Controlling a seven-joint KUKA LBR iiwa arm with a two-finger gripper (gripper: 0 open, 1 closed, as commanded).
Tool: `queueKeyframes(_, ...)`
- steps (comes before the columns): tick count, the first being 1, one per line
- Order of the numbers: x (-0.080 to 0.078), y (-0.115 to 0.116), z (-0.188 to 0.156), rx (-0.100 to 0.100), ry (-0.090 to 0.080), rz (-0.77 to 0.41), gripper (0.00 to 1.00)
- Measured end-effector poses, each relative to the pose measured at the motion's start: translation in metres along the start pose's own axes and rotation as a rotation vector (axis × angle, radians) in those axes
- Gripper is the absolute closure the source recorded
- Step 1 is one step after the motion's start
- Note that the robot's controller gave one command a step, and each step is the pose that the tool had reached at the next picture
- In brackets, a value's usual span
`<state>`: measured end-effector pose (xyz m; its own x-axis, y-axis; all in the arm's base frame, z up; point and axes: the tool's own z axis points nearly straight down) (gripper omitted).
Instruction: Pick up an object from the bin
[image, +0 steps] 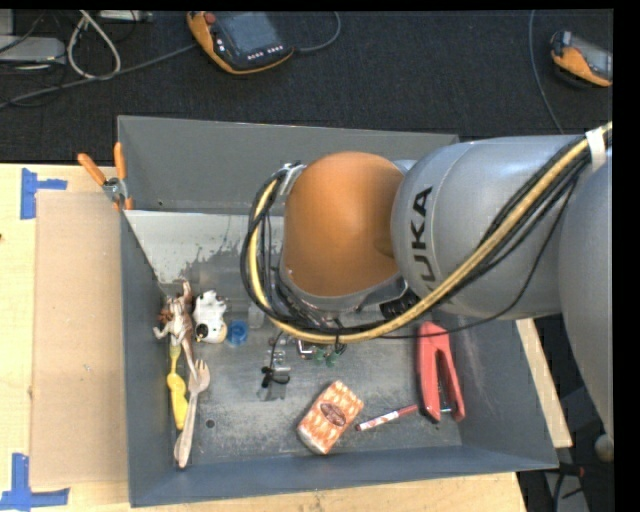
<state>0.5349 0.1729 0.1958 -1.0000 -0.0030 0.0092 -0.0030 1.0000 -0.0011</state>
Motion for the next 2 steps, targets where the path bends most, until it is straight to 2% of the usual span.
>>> queueKeyframes(1, -0.002, -0.001, -0.005, -0.001, -0.007, 0.005, 0.00)
queueKeyframes(2, 0.007, -0.061, 0.062, -0.001, -0.008, -0.107, 0.00)
